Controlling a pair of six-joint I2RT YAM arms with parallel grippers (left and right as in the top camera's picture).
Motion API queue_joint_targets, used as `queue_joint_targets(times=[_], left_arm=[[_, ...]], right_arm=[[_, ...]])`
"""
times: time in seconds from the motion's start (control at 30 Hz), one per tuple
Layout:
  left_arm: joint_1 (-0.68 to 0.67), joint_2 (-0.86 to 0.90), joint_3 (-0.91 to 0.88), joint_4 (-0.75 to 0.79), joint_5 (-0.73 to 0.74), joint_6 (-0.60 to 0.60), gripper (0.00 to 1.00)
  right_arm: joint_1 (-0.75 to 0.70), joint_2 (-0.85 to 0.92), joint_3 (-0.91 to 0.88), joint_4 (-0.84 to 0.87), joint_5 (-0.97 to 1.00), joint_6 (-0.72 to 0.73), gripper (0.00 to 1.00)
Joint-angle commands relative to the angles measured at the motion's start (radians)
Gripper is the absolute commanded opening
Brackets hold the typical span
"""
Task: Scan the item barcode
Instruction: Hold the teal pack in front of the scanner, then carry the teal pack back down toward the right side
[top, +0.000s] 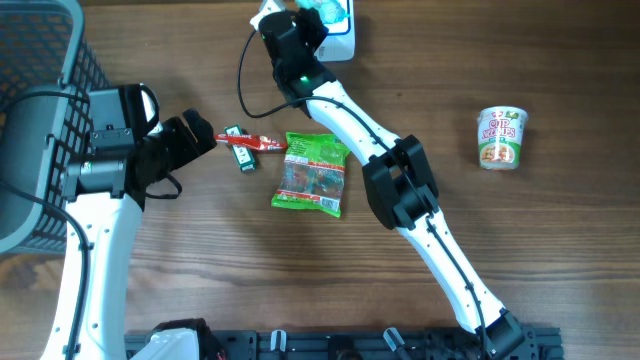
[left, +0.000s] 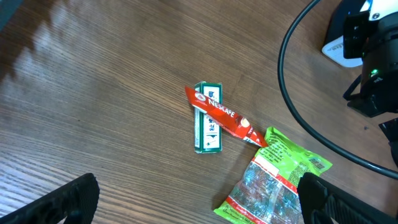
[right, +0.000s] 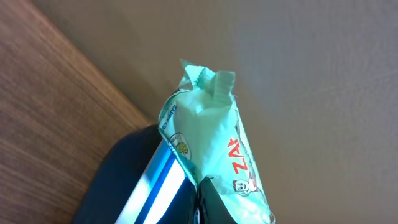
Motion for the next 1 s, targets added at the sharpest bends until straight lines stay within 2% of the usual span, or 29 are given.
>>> queue_joint_targets(times=[0.0, 0.13, 0.27, 0.4, 0.5, 0.6, 0.67, 0.7, 0.73, 0.8, 0.83, 0.97], left_arm=[[-0.003, 0.004, -0.001, 0.002, 0.008, 0.009, 1.0], [-0.003, 0.004, -0.001, 0.002, 0.008, 0.009, 1.0], [-0.003, 0.004, -0.001, 0.002, 0.008, 0.009, 1.0], [-0.003, 0.004, -0.001, 0.002, 0.008, 0.009, 1.0], [-0.003, 0.004, -0.001, 0.002, 0.008, 0.009, 1.0], [-0.003, 0.004, -0.001, 0.002, 0.008, 0.009, 1.0], [-0.003, 0.004, -0.001, 0.002, 0.008, 0.009, 1.0], [-0.003, 0.004, -0.001, 0.002, 0.008, 0.009, 1.0], [-0.003, 0.004, -0.001, 0.002, 0.008, 0.009, 1.0], [-0.003, 0.004, -0.001, 0.002, 0.008, 0.009, 1.0], [-0.003, 0.004, -0.001, 0.002, 0.008, 0.009, 1.0], [-0.003, 0.004, -0.001, 0.002, 0.008, 0.009, 1.0]], right_arm=[[-0.011, -0.121, -0.001, 0.014, 0.025, 0.022, 0.04], [-0.014, -0.259, -0.001, -0.079, 0.026, 0.072, 0.04], [-0.014, -0.381, -0.001, -0.338, 0.029, 0.209, 0.04], [-0.027, -0.481, -0.001, -0.687, -0.027, 0.435, 0.04], [-0.061, -0.537, -0.001, -0.981, -0.18, 0.616, 0.04], [-0.12, -0.554, -0.001, -1.184, -0.55, 0.716, 0.04], [-0.157, -0.55, -0.004, -1.252, -0.838, 0.717, 0.29], [-0.175, -0.542, -0.014, -1.272, -0.986, 0.719, 0.57], [-0.19, -0.537, -0.027, -1.285, -1.113, 0.733, 0.72], [-0.205, -0.526, -0.068, -1.278, -1.244, 0.756, 0.93], [-0.205, -0.521, -0.09, -1.268, -1.252, 0.779, 0.96], [-0.176, -0.517, -0.219, -1.191, -1.212, 0.787, 0.97]])
